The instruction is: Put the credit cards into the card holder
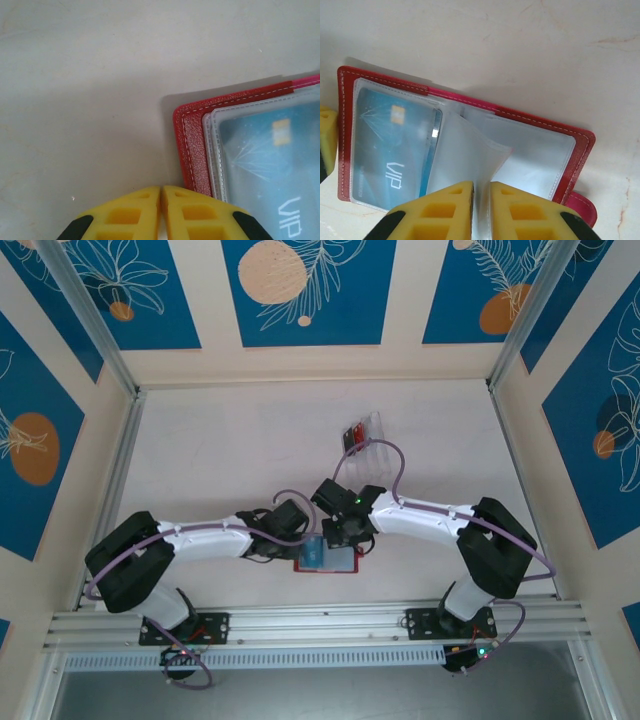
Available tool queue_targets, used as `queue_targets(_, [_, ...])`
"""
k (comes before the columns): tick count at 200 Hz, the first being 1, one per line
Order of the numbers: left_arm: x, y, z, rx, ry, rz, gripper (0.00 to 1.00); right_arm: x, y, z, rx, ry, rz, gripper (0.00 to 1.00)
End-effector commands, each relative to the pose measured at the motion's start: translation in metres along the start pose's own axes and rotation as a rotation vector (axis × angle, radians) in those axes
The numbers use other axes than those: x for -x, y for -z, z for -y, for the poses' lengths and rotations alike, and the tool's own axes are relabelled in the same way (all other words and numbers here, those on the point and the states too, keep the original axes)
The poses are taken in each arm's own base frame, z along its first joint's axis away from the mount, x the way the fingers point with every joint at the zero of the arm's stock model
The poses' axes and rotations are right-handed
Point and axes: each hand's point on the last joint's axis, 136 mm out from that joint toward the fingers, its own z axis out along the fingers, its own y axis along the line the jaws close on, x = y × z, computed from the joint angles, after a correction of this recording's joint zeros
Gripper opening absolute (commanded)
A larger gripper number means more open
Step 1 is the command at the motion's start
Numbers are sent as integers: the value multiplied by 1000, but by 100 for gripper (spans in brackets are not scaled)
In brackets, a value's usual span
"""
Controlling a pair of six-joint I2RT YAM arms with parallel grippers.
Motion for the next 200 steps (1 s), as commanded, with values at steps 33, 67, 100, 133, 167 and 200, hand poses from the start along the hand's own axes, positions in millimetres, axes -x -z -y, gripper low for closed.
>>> queue_targets(33, [1, -17, 59, -224, -29, 4, 11, -6, -1, 11, -61, -17, -33, 26])
queue_targets(67, [0, -18, 59, -224, -29, 0, 11, -7, 2, 8, -36, -16, -25, 28])
queue_targets(100, [-1, -20, 59, -226, -27, -5, 10, -7, 2, 9, -58, -12, -29, 32])
queue_targets(133, [-1, -20, 59, -229, -27, -5, 10, -7, 4, -5, 44, -5, -21, 39])
queue_targets(167, [-1, -18, 59, -229, -28, -2, 11, -4, 12, -14, 142, -28, -3, 39])
queue_targets(200, [-1, -17, 58, -227, -29, 3, 11, 0, 22, 21, 50, -142, 67, 41])
